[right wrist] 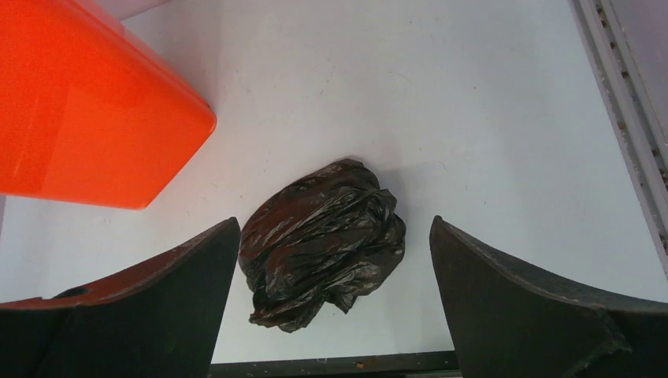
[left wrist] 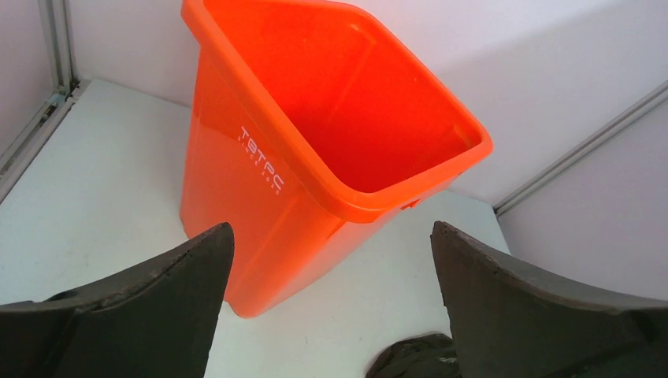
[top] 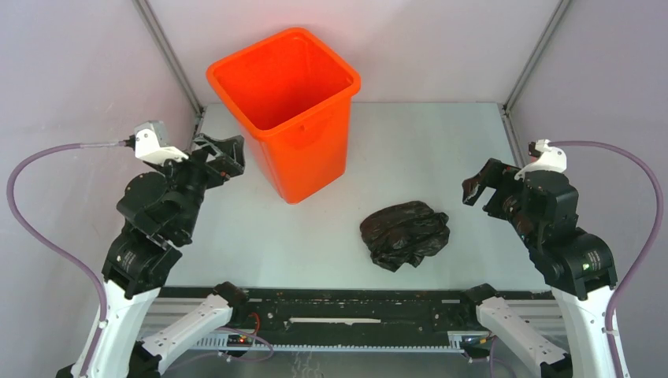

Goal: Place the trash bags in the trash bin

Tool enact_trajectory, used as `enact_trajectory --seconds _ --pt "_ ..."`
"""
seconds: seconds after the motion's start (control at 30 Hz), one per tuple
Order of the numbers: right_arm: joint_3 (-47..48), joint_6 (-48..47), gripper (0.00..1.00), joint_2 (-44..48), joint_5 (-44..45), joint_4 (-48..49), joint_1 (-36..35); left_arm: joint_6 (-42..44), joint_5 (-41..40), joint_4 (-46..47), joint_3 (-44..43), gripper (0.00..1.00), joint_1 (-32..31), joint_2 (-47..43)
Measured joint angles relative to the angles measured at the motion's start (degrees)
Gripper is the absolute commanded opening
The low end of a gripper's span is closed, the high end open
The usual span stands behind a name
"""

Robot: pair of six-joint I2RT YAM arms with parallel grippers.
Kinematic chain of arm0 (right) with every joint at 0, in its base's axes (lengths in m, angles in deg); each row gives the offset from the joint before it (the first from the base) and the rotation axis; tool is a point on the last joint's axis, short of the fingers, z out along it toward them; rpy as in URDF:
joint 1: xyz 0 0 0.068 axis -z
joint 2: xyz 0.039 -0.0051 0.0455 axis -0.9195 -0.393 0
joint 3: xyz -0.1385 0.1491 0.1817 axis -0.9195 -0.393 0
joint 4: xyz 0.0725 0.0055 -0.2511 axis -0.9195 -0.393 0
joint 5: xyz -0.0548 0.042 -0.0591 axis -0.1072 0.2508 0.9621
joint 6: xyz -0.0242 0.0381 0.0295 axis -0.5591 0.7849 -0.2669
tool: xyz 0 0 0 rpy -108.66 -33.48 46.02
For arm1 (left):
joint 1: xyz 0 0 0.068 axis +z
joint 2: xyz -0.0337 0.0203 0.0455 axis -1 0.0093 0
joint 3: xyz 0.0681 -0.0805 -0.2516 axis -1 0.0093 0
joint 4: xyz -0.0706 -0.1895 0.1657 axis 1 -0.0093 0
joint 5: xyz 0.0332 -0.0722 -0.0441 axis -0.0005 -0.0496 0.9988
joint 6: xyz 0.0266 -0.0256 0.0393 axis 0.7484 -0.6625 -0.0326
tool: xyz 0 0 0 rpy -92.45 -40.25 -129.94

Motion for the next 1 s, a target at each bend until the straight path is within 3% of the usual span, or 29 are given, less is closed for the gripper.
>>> enact_trajectory --seconds 0.37,0.57,0.83,1.0 --pt "-0.9 0.8 1.0 -3.4 1.9 -1.6 0.0 -0.2 5.1 1.6 1.0 1.0 0.0 0.6" --pt "-6.1 1.2 1.0 -5.7 -2.1 -1.5 0.4 -1.0 11.5 2.9 1.2 1.0 0.0 2.5" --pt "-14.5 1.5 1.0 -13.0 -18.6 0.3 8.8 -5.6 22.6 3.3 3.9 1.0 0.0 6.9" --pt "-20.1 1.4 1.0 -17.7 -27.3 2.5 9.2 -8.7 30.5 3.5 5.7 1.0 -0.6 11.8"
